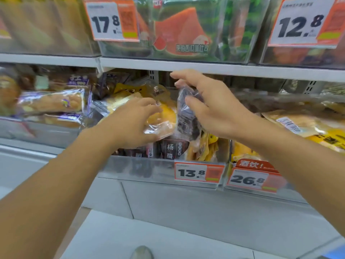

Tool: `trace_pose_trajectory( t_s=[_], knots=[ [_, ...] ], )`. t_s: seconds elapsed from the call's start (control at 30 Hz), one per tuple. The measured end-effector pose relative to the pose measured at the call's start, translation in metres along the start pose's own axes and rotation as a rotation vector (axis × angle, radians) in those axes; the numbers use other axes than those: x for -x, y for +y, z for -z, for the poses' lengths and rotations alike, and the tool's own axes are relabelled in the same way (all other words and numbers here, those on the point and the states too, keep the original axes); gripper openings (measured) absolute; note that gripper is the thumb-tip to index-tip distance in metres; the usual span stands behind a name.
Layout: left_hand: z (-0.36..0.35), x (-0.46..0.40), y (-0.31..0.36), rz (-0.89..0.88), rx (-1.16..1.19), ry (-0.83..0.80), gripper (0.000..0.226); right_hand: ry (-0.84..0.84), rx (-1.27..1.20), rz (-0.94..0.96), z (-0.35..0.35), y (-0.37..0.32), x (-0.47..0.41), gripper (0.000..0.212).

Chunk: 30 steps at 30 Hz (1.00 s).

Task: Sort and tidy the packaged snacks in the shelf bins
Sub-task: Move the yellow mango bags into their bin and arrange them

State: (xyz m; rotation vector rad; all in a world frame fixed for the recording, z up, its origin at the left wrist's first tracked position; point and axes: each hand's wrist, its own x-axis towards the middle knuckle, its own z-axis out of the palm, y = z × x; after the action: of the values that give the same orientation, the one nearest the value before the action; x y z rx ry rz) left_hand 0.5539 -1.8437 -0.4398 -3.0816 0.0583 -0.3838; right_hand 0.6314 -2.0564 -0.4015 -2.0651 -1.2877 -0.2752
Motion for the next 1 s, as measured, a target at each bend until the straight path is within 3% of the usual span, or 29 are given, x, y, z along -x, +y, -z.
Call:
trace_pose_trajectory(
  t_s=[0.07, 0.13, 0.23, 0.33, 0.4, 0.47, 0.57, 0.67, 0.77, 0.93, 1.0],
  knots=[
    [-0.005, 0.005, -0.006, 0.055, -0.020, 0.022, 0.070, -0.014, 0.056, -0.058, -0.018, -0.005, -0.006, 0.050],
    [-0.010, 0.004, -0.008, 0.091, -0.042, 0.026, 0.067, 0.098, 0.111, -0.162, -0.033, -0.009, -0.008, 0.035],
    [-0.014, 0.005, -0.008, 0.010, 0.011, 0.036, 0.060, 0.102, 0.135, -0.283, -0.048, -0.017, -0.006, 0.032],
    [-0.018, 0.007, -0.012, -0.030, 0.050, -0.003, 0.072, -0.168, 0.130, -0.321, -0.044, -0.026, -0.006, 0.045],
    [-0.021, 0.006, -0.014, -0.035, 0.023, -0.012, 0.078, -0.462, 0.054, -0.336, -0.023, -0.027, -0.007, 0.054],
    [-0.021, 0.005, -0.016, -0.014, 0.046, -0.032, 0.082, -0.652, -0.006, -0.289, -0.005, -0.023, -0.008, 0.048],
    [-0.022, 0.005, -0.020, 0.000, 0.087, -0.055, 0.082, -0.562, -0.008, -0.157, -0.012, -0.009, -0.007, 0.009],
    [-0.024, 0.004, -0.026, -0.019, 0.109, -0.073, 0.081, -0.567, 0.194, -0.060, -0.030, -0.005, -0.005, 0.037],
    [-0.022, 0.006, -0.030, -0.020, 0.139, -0.079, 0.081, -0.585, 0.309, -0.119, -0.026, -0.005, -0.009, 0.052],
    [-0.010, 0.016, -0.023, -0.045, 0.227, -0.003, 0.070, -0.722, 0.521, -0.234, -0.031, 0.002, -0.005, 0.046],
    [-0.005, 0.018, -0.016, -0.077, 0.261, 0.059, 0.059, -0.691, 0.566, -0.232, -0.042, 0.005, -0.001, 0.045]
  ],
)
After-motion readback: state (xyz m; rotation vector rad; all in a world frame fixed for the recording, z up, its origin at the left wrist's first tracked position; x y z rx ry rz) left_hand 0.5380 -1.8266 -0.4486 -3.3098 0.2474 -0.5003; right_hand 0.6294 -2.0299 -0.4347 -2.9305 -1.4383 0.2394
